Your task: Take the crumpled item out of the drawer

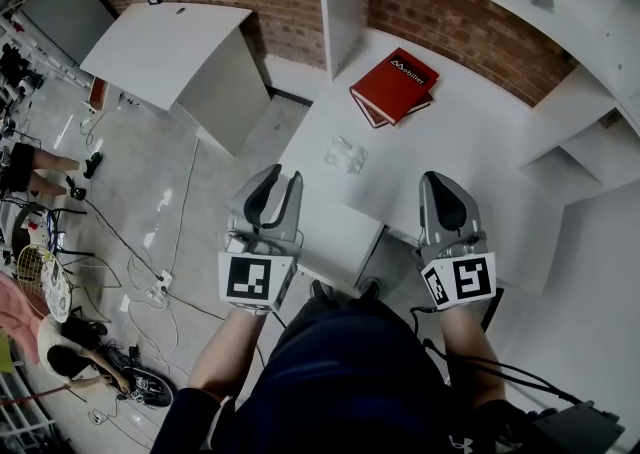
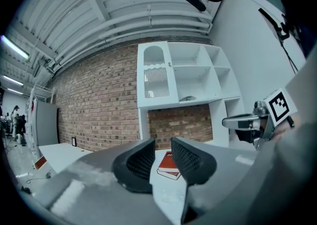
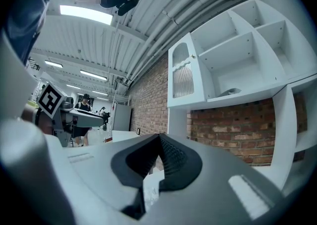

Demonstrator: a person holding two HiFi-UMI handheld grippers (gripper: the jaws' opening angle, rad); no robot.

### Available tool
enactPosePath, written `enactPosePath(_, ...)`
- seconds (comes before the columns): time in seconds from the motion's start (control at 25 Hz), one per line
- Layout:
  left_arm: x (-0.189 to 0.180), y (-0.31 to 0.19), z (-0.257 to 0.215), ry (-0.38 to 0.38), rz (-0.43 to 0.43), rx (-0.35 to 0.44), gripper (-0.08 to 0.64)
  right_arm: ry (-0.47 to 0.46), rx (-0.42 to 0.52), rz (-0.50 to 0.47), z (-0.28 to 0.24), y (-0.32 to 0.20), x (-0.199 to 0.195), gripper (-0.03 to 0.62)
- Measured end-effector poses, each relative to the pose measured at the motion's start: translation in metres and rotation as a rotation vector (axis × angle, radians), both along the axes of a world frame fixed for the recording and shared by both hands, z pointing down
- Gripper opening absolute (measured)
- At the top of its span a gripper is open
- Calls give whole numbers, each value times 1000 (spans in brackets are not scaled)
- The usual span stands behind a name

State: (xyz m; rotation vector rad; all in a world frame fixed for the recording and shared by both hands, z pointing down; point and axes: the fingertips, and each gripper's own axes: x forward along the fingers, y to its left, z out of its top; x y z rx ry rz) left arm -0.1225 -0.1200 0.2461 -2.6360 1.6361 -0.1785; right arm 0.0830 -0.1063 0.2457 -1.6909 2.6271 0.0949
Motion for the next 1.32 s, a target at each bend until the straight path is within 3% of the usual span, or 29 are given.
enactPosePath(0.8, -1, -3, 7, -18, 38, -3, 114, 2, -15, -5, 5, 1, -1, 2)
enactPosePath(1.0, 1, -6, 7, 24, 13, -42, 114, -1, -25, -2, 8, 0, 1, 2)
enactPosePath(1.32, 1, -11, 13, -22, 37, -4, 114, -6, -34, 3, 13, -3, 4, 2)
